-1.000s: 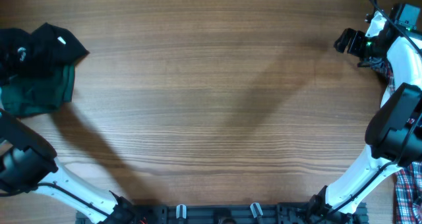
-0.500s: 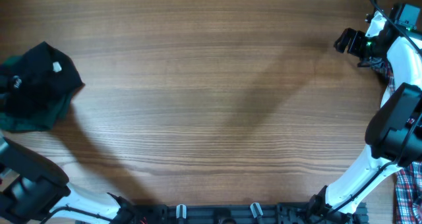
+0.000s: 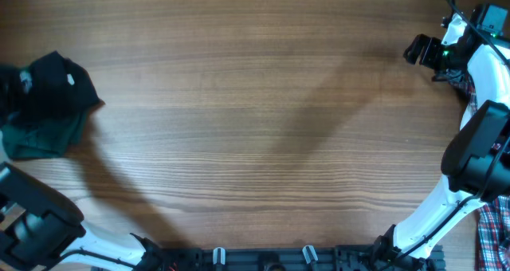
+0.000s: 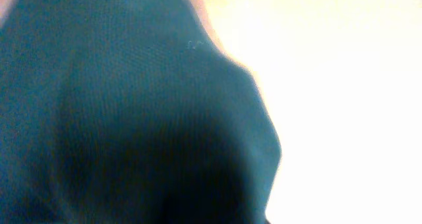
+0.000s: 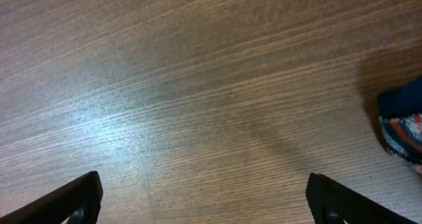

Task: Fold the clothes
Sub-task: 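Lower the black bundle onto the green cloth with the left gripper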

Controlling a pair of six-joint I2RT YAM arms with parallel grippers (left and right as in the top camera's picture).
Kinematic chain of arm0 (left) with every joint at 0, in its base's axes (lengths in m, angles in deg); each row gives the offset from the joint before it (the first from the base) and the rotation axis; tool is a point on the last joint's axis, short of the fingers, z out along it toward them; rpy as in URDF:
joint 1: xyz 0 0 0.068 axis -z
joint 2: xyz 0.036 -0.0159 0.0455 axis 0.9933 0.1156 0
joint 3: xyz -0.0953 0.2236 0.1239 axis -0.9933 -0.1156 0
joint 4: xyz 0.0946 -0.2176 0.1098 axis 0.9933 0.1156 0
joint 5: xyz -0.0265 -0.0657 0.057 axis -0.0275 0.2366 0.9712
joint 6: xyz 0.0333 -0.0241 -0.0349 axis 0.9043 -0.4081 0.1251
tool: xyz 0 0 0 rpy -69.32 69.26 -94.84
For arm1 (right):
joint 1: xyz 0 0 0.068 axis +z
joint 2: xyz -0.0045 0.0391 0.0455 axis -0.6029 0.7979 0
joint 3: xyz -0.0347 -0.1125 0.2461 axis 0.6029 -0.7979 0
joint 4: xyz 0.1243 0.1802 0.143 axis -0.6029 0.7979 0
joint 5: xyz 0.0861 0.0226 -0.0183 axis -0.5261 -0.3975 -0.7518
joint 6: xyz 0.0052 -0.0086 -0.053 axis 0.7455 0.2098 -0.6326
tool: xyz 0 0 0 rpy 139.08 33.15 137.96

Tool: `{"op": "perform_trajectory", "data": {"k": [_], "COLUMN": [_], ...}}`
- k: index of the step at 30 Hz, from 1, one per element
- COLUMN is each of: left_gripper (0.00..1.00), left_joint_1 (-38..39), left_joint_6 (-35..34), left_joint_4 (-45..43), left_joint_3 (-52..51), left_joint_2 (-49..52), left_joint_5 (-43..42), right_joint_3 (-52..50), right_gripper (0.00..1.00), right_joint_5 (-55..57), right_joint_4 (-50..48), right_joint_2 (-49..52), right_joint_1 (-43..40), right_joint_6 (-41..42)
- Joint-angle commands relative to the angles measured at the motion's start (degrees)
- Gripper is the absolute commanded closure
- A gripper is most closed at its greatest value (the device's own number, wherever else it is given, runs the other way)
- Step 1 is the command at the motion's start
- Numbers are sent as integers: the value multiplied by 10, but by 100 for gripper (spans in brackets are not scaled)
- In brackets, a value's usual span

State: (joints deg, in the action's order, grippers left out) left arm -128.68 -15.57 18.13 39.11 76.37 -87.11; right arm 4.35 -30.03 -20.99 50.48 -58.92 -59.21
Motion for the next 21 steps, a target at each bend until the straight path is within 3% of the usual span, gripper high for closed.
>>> {"op": "perform_trajectory", "data": {"k": [1,3,4,6,8,13,21], "left_gripper": [96,96,96,96,96,96,96], "left_joint_1": [63,77,82,77,57,-5,-52], "left_joint_6": [-108,-149,-175,-155,-107,-101,-84], "left_joint_4": [-242,-362,-391,-282,-225,-280,-260], "left_joint_3": [9,9,9,8,-8,-102,-181], "left_joint_2": [-28,-28,-28,-20,0,6,7], "left_joint_5": [-114,-104,-51,8,12,-5,-14], "right_joint_3": [5,5,5,5,5,5,5], "right_gripper": [0,0,0,0,0,0,0], "right_joint_5": [1,1,1,1,1,1,1], "right_joint_4": [-1,-1,-1,-1,-1,-1,-1], "right_joint_2": [-10,-10,-10,-10,-10,-10,-10], "right_joint_1": [0,0,0,0,0,0,0], "right_joint_6": [3,3,3,3,3,3,3]}}
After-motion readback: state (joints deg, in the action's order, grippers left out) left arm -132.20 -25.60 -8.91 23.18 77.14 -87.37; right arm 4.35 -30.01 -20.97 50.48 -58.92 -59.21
